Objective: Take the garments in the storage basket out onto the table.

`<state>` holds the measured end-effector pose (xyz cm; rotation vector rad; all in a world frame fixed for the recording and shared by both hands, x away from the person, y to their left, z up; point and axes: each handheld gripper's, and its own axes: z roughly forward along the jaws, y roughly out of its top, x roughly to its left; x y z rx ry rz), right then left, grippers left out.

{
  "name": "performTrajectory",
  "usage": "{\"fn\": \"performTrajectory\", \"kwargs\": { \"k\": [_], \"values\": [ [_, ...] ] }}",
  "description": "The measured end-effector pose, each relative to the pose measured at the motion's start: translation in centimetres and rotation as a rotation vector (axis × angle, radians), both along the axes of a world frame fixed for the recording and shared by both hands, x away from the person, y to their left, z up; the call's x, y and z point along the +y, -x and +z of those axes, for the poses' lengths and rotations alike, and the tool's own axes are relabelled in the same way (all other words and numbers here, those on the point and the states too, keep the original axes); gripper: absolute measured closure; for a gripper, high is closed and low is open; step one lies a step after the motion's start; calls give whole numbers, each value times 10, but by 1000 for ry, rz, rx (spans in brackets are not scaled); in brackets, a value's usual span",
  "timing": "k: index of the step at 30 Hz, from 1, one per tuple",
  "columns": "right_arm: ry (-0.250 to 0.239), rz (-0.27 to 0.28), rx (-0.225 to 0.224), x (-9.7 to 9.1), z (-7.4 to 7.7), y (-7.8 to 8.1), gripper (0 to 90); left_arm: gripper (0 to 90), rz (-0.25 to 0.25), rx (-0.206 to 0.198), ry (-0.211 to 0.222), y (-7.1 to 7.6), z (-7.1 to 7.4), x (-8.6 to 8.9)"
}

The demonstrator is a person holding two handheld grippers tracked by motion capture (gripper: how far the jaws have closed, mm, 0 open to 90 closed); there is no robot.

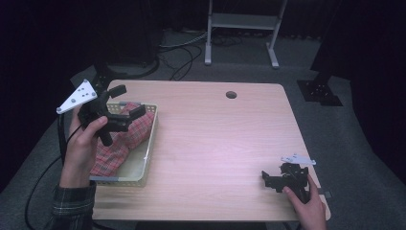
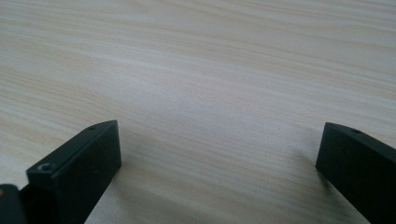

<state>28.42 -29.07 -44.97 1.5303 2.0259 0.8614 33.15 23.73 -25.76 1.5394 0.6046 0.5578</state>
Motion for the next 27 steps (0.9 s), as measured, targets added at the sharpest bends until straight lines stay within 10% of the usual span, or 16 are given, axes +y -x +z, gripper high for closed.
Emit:
{"fn": "performTrajectory", "kwargs": {
  "k": [27],
  "values": [
    [0, 1, 0, 0, 0, 0, 0, 12, 68, 27, 5, -1, -4, 41]
  ]
}}
